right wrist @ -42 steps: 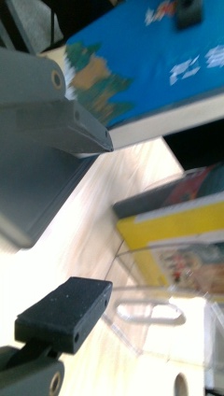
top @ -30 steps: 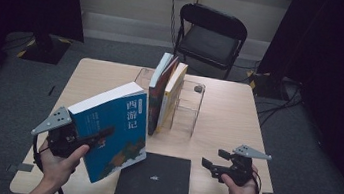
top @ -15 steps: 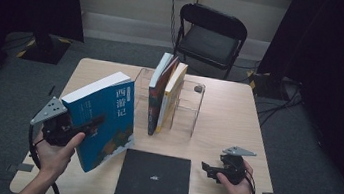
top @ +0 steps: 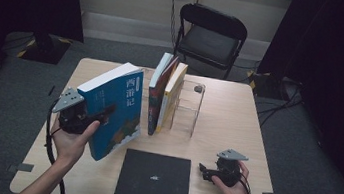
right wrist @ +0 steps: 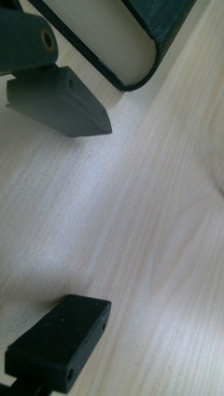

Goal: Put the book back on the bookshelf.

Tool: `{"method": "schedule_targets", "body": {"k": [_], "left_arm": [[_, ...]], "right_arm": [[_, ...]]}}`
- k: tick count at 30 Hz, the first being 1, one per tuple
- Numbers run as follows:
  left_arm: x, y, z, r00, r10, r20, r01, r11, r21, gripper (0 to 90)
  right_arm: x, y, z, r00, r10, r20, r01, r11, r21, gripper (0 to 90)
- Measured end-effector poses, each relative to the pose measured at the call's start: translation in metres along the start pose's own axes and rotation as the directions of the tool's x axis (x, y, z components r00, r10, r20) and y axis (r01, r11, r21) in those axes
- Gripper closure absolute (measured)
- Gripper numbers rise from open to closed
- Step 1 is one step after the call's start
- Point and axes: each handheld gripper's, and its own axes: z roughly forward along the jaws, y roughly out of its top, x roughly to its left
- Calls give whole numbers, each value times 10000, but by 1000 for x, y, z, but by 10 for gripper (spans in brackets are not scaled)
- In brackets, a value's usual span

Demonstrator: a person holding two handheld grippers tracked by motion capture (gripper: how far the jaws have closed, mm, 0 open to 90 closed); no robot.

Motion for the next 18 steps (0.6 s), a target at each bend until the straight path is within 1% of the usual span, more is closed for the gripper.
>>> {"method": "schedule_targets", "body": {"k": [2,3,4,5,6,8,11,14,15,16,18], "left_arm": [[-1,1,7,10000,37,-79,-37,10000,-20,619],[-1,1,7,10000,37,-79,-37,10000,-20,618],[-2,1,12,9999,66,-158,-65,10000,7,619],[-2,1,12,9999,66,-158,-65,10000,7,619],[-2,1,17,9996,110,-266,-109,9999,54,619],[-2,1,19,9994,162,-304,-159,9998,88,619],[-3,1,25,9989,145,-454,-145,9999,19,619],[-3,2,32,9987,33,-504,-34,10000,-20,619],[-3,2,32,9987,33,-504,-34,10000,-20,619],[-4,3,37,9982,10,-603,-12,10000,-41,619],[-4,3,42,9976,111,-679,-109,9999,22,619]], "right_arm": [[0,0,0,10000,2,6,-2,10000,-20,129],[0,0,0,10000,2,6,-2,10000,-20,129],[0,0,0,10000,8,6,-8,10000,-18,129],[0,0,0,10000,8,6,-8,10000,-18,129],[0,0,0,10000,12,5,-12,10000,-18,129],[0,0,0,10000,12,5,-12,10000,-17,129],[0,0,0,10000,9,4,-9,10000,-18,129],[0,0,0,10000,11,4,-11,10000,-18,129],[0,0,0,10000,13,5,-13,10000,-19,129],[0,0,0,10000,11,5,-11,10000,-17,129],[0,0,0,10000,13,7,-13,10000,-19,129]]}}
